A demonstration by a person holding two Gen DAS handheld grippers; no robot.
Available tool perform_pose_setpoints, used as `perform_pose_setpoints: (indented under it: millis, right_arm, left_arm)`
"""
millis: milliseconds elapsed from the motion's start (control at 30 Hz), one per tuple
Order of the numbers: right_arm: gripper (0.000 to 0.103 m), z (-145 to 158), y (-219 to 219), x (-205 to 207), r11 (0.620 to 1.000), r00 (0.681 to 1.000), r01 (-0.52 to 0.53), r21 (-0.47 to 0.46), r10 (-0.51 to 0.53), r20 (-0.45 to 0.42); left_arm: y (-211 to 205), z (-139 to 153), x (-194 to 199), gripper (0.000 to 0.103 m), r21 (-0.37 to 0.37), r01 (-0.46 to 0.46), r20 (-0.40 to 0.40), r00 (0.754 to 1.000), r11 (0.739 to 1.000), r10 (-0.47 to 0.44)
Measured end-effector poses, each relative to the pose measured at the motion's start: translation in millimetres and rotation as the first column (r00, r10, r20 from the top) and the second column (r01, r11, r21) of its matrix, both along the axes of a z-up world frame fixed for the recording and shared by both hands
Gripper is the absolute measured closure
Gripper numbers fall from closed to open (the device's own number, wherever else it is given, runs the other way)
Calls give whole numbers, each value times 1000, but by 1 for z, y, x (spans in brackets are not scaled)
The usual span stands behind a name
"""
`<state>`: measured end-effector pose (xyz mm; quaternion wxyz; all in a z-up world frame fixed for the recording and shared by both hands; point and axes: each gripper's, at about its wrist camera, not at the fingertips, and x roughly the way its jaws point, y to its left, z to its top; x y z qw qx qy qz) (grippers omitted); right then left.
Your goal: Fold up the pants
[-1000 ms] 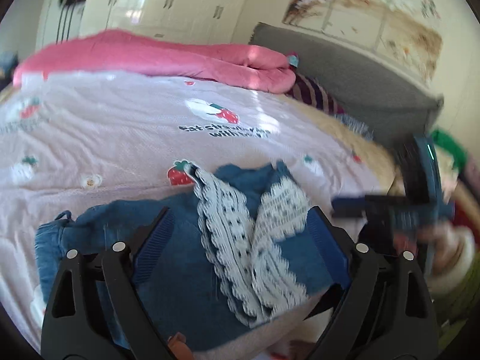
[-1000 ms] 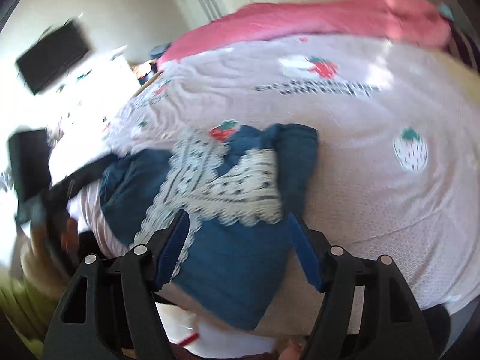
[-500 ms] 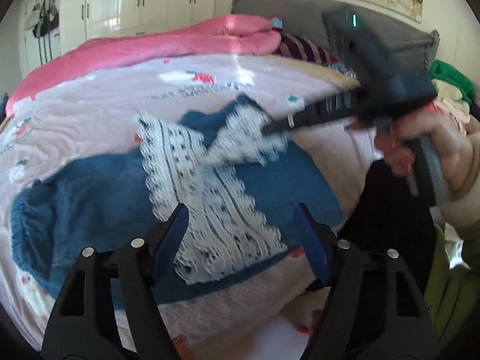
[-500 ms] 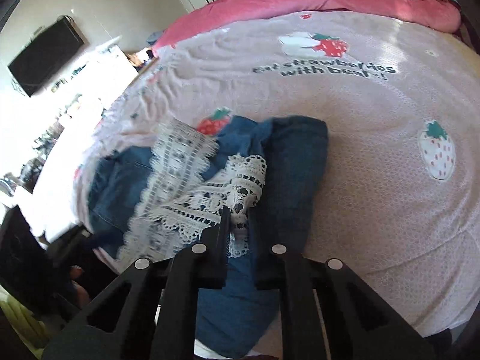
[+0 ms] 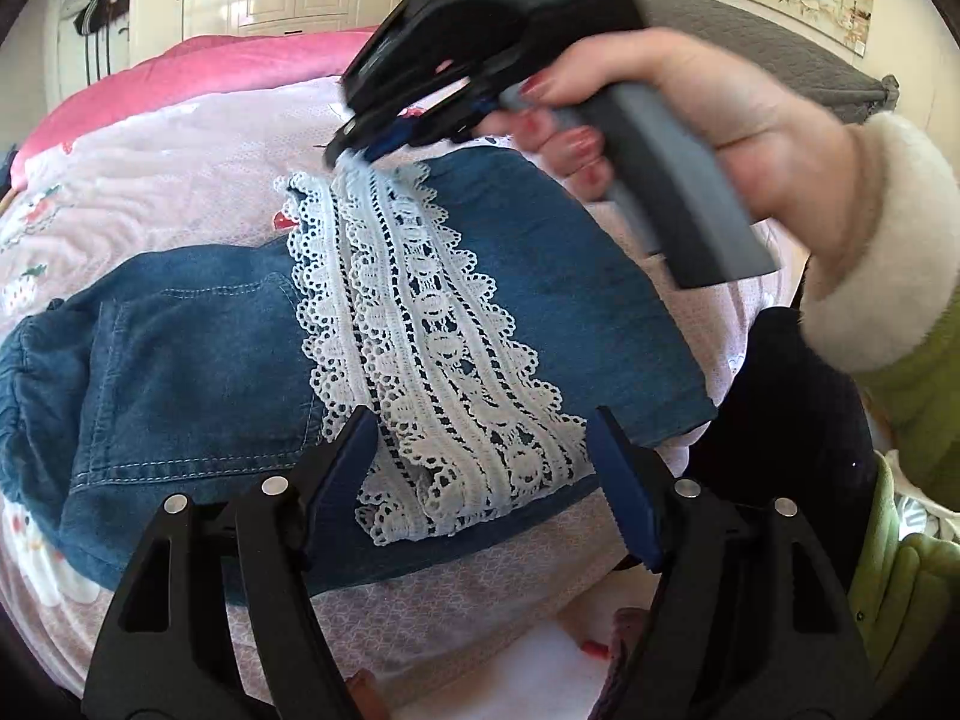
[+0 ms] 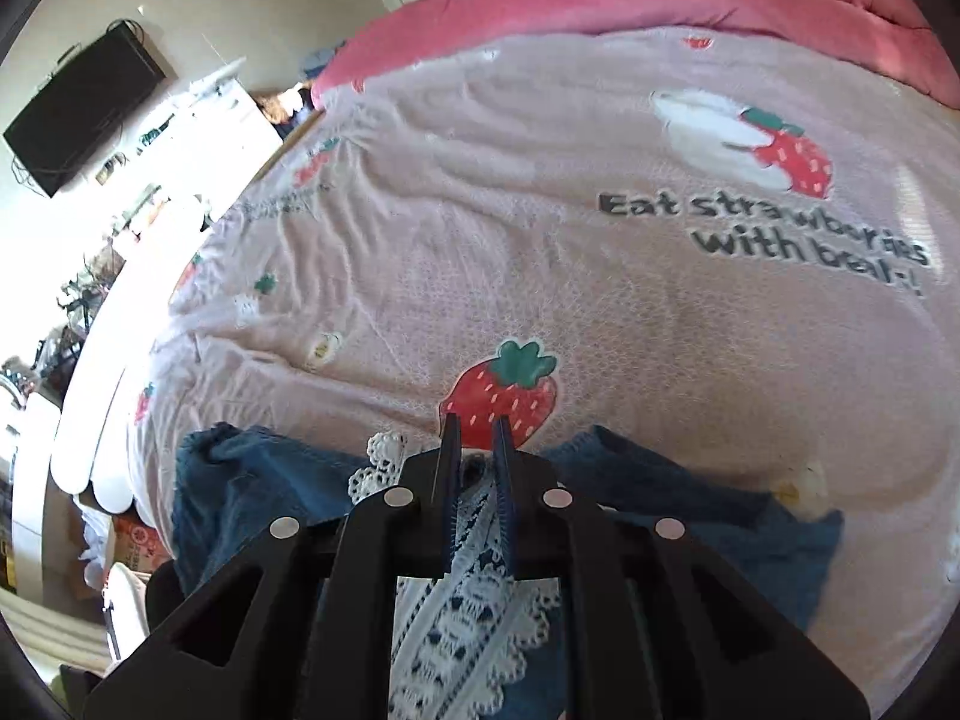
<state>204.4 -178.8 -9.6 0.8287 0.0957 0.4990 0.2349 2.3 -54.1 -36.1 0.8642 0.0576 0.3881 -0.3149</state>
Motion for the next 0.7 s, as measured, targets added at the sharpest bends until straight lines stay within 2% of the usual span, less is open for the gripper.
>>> perform_pose_setpoints:
  millis: [67,100,133,233,333,467,600,633,700]
  right_arm:
    - [89,2,-1,-2,1000,1000,-16,13,16,9]
    - [84,7,-3,-5,999,1000,-21,33,20,20]
    - [72,14,-8,-8,998,999,-24,58,22,39]
    - [51,34,-21,-18,999,996,-16,50,11,90]
    - [51,42,-18,-26,998,992,-60,-14,61,107]
    - [51,34,1,-25,987,991,-106,-122,115,68]
    - [51,14,11,-13,977,995,-98,-192,102,15]
    - [57,9,12,-10,976,995,-102,-195,103,-2]
    - [89,2,14,-9,979,991,-137,-149,134,-26]
  left_arm:
    - [4,1,2,38,-19,-6,-9,1000,1000,6]
    - [8,2,4,37,-31,-16,-11,1000,999,16]
    - [14,3,5,36,-46,-26,-10,1000,999,26]
    - [30,10,10,30,-102,-69,-25,997,992,67]
    - [40,9,15,30,-124,-104,-58,994,987,97]
    - [38,5,15,31,-98,-121,-77,990,988,114]
    - [34,1,13,44,-83,-124,-82,990,989,117]
    - [34,-1,13,46,-81,-123,-85,990,989,117]
    - [33,-4,13,60,-75,-118,-98,989,990,111]
